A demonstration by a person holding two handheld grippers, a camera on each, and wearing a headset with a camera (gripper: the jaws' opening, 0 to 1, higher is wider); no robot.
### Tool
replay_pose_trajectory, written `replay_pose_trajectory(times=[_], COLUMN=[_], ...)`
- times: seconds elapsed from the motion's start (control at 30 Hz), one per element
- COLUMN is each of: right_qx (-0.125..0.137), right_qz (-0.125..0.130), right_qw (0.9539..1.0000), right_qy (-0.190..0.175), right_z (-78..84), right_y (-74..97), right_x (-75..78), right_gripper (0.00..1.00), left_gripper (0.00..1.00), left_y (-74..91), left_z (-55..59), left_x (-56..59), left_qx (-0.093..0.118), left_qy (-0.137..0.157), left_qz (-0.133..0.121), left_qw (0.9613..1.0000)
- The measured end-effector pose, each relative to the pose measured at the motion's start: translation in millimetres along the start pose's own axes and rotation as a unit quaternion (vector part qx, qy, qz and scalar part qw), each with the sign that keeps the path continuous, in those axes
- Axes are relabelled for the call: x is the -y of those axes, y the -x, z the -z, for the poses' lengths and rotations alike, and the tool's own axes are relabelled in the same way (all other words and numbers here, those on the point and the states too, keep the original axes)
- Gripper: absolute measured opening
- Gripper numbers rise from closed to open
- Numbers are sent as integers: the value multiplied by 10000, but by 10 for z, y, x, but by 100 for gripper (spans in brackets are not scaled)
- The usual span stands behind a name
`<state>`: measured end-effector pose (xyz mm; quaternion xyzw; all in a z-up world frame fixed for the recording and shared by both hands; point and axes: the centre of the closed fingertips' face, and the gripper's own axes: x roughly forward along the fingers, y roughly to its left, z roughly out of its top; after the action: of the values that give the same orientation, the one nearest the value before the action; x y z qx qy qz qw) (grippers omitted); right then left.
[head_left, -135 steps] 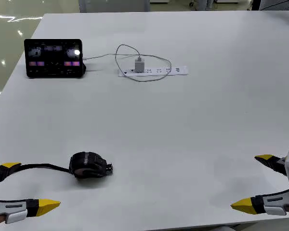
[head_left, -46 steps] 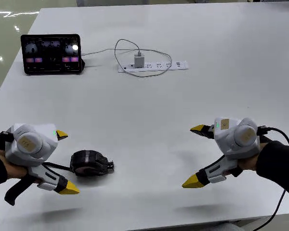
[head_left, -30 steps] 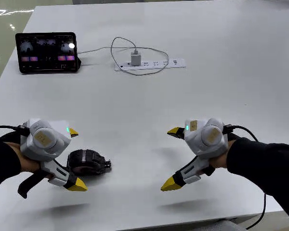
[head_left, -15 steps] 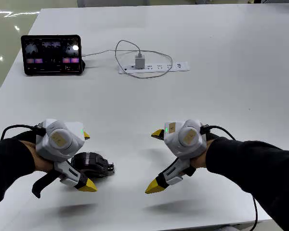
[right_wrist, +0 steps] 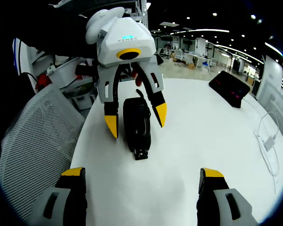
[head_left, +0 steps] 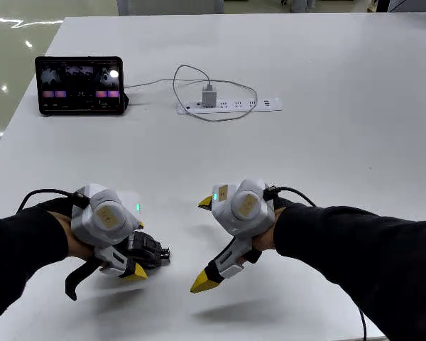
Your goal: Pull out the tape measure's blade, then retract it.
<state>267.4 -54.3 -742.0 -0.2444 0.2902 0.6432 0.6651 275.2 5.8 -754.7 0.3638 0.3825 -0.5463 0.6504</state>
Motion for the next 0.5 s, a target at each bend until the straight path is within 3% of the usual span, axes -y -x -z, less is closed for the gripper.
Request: replay_pose_trajectory(times=[0.13,0.2,0.33,0.5], right_qx=[-27,-13,22,36], right_qz=[-30,-47,-61,-34], right_qw=[10000,10000,9999,10000], right_qy=[-34,-47,-78,-53], right_z=[-11,-34,-60,-78], right_y=[-70,-98,-162,-230], right_x=[15,8,9,44], right_gripper=[99,99,99,89], left_gripper=[41,36,35,35], left_y=[-16,-14,-13,-12], left_z=[19,27,31,24], left_x=[-2,-63,-31,-28], left_qx=[-75,-116,-167,-114], left_qy=[36,-149,-90,-61], left_qz=[4,-118,-15,-45], left_qw=[10000,9998,9998,9999])
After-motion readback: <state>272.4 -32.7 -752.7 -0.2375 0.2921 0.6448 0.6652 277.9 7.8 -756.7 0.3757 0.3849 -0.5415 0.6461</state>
